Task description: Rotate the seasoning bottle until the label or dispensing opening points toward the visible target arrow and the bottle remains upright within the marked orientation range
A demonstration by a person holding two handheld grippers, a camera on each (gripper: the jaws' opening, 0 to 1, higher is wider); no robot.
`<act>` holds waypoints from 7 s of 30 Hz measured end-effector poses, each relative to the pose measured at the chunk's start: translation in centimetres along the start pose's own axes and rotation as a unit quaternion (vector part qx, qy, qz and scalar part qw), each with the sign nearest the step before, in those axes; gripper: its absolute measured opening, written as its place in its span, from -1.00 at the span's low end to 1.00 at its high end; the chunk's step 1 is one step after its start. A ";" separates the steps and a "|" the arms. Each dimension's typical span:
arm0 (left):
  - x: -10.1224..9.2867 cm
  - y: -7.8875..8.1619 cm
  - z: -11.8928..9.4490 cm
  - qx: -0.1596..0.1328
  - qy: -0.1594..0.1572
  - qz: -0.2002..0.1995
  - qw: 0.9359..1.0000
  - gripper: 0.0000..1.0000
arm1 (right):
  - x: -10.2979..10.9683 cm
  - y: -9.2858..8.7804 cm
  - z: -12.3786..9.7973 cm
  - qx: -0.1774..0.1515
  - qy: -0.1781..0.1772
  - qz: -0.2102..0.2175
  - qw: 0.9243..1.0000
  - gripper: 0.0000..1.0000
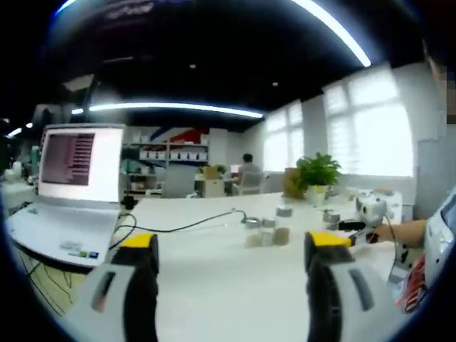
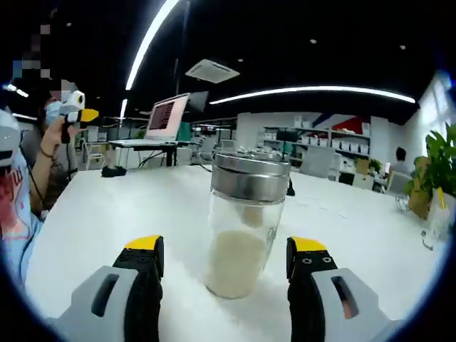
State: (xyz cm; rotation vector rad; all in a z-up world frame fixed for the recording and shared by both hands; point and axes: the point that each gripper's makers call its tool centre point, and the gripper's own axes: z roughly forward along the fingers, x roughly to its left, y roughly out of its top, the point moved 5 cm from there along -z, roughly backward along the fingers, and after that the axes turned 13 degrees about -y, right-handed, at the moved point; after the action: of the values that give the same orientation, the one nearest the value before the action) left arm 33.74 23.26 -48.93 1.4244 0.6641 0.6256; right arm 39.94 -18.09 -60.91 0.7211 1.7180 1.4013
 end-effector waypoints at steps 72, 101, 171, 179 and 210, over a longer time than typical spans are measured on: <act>-1.4 -0.4 1.3 0.001 -0.036 0.017 0.999 0.97 | -1.3 2.1 1.8 0.023 0.018 0.090 0.996 -0.18; -0.9 0.2 0.2 -0.014 -0.028 0.009 0.999 0.94 | 1.3 2.3 0.5 0.007 -0.358 0.103 0.928 -0.18; -3.0 -1.3 2.9 0.015 -0.066 -0.008 0.998 0.91 | -1.9 0.8 3.3 -0.039 0.387 0.088 0.917 -0.12; -2.9 -1.1 2.7 0.009 -0.061 -0.008 0.998 0.90 | -2.2 0.9 3.3 -0.033 0.287 0.076 0.954 -0.13; -2.9 -1.2 2.8 0.009 -0.064 -0.018 0.998 0.85 | -2.1 1.3 3.1 0.019 0.112 0.075 0.991 -0.14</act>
State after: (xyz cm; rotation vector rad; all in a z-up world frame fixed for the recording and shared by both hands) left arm 33.78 19.17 -49.95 1.4528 0.5940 0.4958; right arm 43.59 -17.85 -59.41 0.7492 1.8998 1.6075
